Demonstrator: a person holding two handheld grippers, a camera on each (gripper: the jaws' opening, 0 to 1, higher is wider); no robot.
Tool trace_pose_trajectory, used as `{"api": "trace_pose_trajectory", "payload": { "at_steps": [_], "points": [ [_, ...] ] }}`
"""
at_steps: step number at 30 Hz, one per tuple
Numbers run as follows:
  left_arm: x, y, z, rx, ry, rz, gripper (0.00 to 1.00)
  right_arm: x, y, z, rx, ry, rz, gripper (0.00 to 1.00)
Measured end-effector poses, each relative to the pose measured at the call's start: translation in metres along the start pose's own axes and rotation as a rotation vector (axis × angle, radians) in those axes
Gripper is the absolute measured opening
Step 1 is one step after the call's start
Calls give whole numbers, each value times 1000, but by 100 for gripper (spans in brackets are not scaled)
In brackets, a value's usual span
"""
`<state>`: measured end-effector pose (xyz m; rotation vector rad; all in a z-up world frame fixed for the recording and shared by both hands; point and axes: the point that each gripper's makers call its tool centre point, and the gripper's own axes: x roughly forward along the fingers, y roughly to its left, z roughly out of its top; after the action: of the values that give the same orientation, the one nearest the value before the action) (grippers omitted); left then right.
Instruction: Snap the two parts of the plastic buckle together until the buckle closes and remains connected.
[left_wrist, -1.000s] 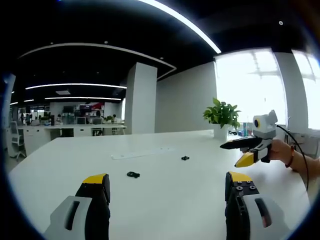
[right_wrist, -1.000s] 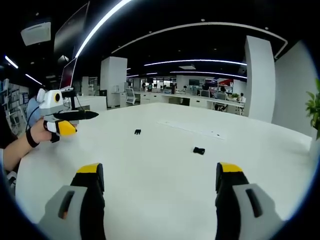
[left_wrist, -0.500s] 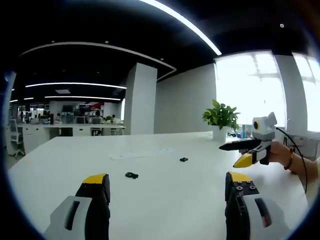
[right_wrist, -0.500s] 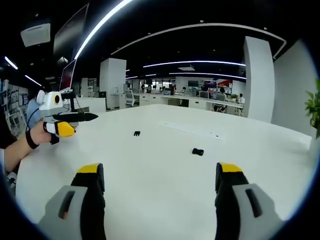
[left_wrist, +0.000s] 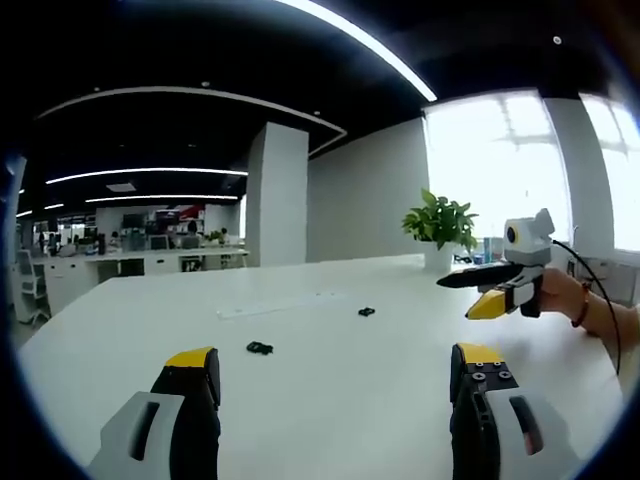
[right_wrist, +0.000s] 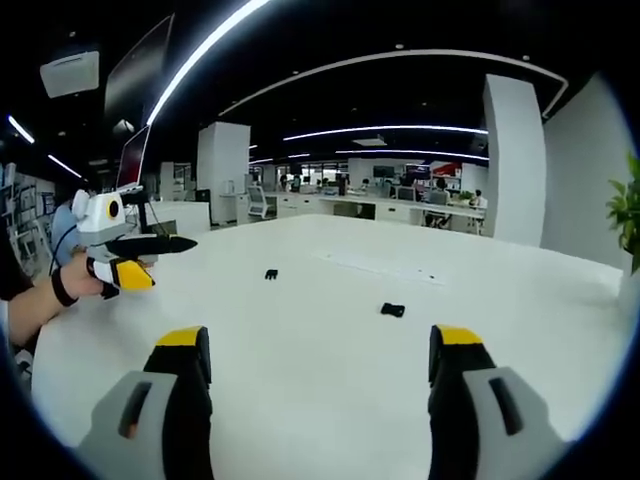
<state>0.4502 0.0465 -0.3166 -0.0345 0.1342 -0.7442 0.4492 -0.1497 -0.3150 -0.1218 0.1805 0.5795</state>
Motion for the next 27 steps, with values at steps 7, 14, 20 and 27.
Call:
{"api": "trace_pose_trajectory", "payload": {
  "at_steps": [7, 14, 20, 27],
  "points": [
    [8, 12, -2, 17, 24, 12, 97, 6, 0, -6, -6, 29, -3, 90],
    [15, 14, 7, 0, 11, 11, 97, 12, -6, -2, 0, 24, -6, 90],
    [22, 23, 7, 3, 24, 10, 97, 19, -18, 4, 26, 9, -9, 90],
    [32, 23, 12, 4, 19, 4, 97, 27, -23, 2, 29, 16, -7, 90]
  ]
}}
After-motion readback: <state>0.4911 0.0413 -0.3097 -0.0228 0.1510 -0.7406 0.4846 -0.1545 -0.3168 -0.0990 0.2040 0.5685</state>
